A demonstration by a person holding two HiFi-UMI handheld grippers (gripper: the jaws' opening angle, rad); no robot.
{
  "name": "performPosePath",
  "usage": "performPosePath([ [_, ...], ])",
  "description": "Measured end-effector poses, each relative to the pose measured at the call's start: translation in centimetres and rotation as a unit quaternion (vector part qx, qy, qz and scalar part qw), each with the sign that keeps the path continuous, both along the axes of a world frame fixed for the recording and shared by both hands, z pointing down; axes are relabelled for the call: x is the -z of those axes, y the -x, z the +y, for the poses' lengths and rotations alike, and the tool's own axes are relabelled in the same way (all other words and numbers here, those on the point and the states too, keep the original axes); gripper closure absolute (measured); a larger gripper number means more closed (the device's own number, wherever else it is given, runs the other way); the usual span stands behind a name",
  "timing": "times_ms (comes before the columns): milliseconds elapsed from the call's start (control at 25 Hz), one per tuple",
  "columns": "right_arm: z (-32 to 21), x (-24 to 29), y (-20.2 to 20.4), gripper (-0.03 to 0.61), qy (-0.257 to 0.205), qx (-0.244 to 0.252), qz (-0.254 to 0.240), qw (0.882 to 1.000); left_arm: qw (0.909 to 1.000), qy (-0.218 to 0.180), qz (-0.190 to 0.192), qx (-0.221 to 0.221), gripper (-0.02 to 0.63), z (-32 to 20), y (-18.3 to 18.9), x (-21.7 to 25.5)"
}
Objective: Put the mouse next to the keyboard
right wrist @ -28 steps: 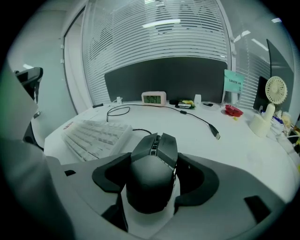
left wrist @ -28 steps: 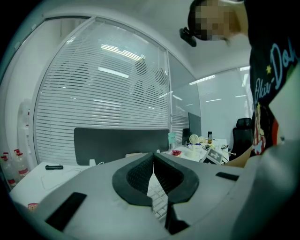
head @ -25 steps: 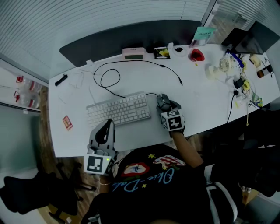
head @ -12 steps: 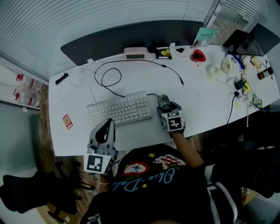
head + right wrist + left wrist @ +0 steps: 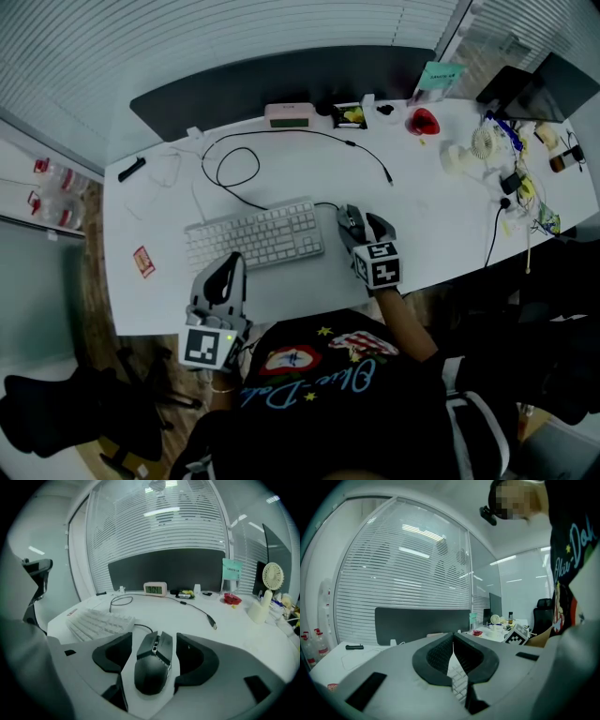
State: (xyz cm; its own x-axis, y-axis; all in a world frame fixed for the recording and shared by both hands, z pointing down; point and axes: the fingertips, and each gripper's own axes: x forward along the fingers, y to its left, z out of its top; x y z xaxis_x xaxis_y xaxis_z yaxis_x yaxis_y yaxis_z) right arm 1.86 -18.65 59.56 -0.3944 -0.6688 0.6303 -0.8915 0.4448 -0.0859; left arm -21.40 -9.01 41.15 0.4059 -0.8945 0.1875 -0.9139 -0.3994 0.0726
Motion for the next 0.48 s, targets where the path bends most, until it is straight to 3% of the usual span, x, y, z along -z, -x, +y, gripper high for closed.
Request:
performPosePath([
  [240,-0.8,6.0,0.4,0.306,-0.064,0.008,-0.056,0.996,1.0,-0.005,-0.003,0.001,0.611,-0.4,0.0,0.2],
  [320,-0.9,7.9,0.3,0.404,-0.089,0.001,-0.076,0.993,1.0,-0.009,-0.004,0.0,0.611,-0.6,-0.1,0.3],
  [480,-0.7,11.4,0.2,0.506,-0.135,0.002,-0.097,0.986,0.9999,-0.011,-0.003,-0.002,0.611,-0.9,-0.3,0.3],
])
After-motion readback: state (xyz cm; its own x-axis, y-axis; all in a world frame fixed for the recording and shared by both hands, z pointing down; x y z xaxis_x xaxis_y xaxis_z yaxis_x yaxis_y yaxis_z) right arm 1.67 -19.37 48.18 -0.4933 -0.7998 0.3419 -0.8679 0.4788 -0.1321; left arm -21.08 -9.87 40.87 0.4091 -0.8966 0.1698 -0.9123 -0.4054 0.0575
